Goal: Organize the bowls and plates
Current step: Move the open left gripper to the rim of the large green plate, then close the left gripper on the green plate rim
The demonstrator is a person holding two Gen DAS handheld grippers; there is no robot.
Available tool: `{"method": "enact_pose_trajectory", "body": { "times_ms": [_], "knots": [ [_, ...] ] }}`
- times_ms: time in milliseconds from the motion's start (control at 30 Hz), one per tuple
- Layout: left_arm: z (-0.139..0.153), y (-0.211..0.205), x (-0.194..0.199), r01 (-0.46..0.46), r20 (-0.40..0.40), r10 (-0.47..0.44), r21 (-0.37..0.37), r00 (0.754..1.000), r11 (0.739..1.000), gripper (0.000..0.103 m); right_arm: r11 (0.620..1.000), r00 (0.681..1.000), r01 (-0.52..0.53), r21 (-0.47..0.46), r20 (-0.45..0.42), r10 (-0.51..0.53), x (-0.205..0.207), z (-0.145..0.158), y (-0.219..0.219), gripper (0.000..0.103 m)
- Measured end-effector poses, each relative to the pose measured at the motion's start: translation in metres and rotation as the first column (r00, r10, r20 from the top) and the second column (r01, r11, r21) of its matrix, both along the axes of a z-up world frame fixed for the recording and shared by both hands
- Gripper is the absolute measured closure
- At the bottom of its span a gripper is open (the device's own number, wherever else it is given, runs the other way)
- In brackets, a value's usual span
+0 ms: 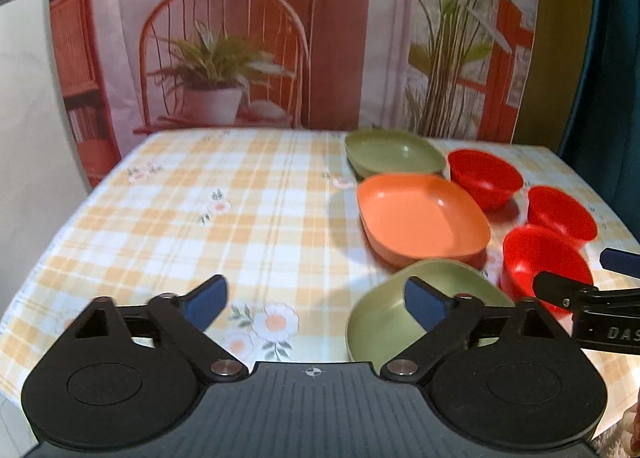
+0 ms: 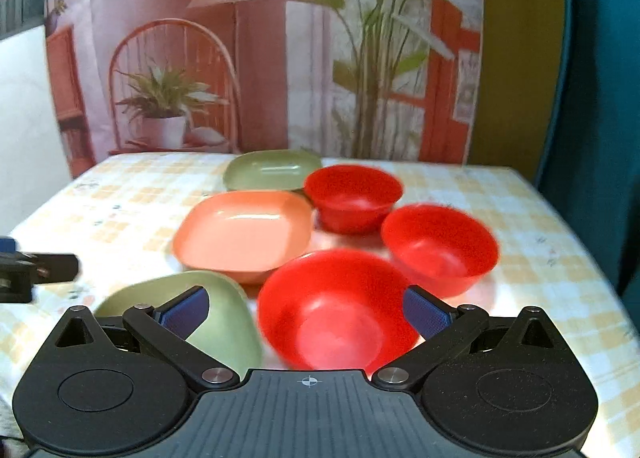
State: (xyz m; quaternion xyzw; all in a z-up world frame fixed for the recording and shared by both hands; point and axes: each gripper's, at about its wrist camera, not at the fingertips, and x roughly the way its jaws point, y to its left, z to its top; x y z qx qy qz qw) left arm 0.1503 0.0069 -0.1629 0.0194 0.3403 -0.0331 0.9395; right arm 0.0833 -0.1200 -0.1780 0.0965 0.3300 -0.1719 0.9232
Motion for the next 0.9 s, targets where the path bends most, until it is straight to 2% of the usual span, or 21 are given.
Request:
{"method": "enact_pose_trajectory", "body": {
  "times_ms": [100,200,333,367,500,700,767,900],
  "knots": [
    [-0.010,0.002,0.003,-0.011,-0.050,0.010,-0.015,0.999,1.000,0.015,1.000,1.000,-0.018,0.010,-0.015,0.018,-0.003,-0.005,0.003,0.004],
    [-0.019,0.003,0.006,-0.003,-0.100,-0.001,-0.036,0.995,0.999,0.027,0.998,0.999,-0.037,0.052,-0.033,0.039,-0.005,-0.010,0.002,0.017],
    [-0.029,0.001,0.006,0.041,-0.157,-0.051,-0.071,0.986,0.997,0.055,0.996,0.998,-0.043,0.084,-0.044,0.047,-0.009,-0.013,0.001,0.033],
    [-0.031,0.001,0.006,0.055,-0.169,-0.068,-0.081,0.983,0.995,0.059,0.995,0.998,-0.044,0.089,-0.045,0.048,-0.010,-0.013,0.001,0.037],
    [-0.038,0.000,0.005,0.067,-0.192,-0.088,-0.111,0.977,0.992,0.060,0.994,0.997,-0.051,0.095,-0.046,0.056,-0.012,-0.014,0.002,0.042],
    [-0.042,0.004,0.005,0.056,-0.216,-0.088,-0.150,0.973,0.987,0.067,0.993,0.997,-0.072,0.093,-0.033,0.076,-0.013,-0.011,0.004,0.049],
    [-0.041,0.004,0.004,0.056,-0.212,-0.089,-0.157,0.973,0.986,0.074,0.992,0.996,-0.084,0.093,-0.024,0.087,-0.014,-0.010,0.005,0.055],
    [-0.041,0.003,0.004,0.063,-0.214,-0.096,-0.158,0.972,0.985,0.077,0.990,0.994,-0.110,0.094,-0.018,0.112,-0.012,-0.008,0.008,0.062]
  ]
}}
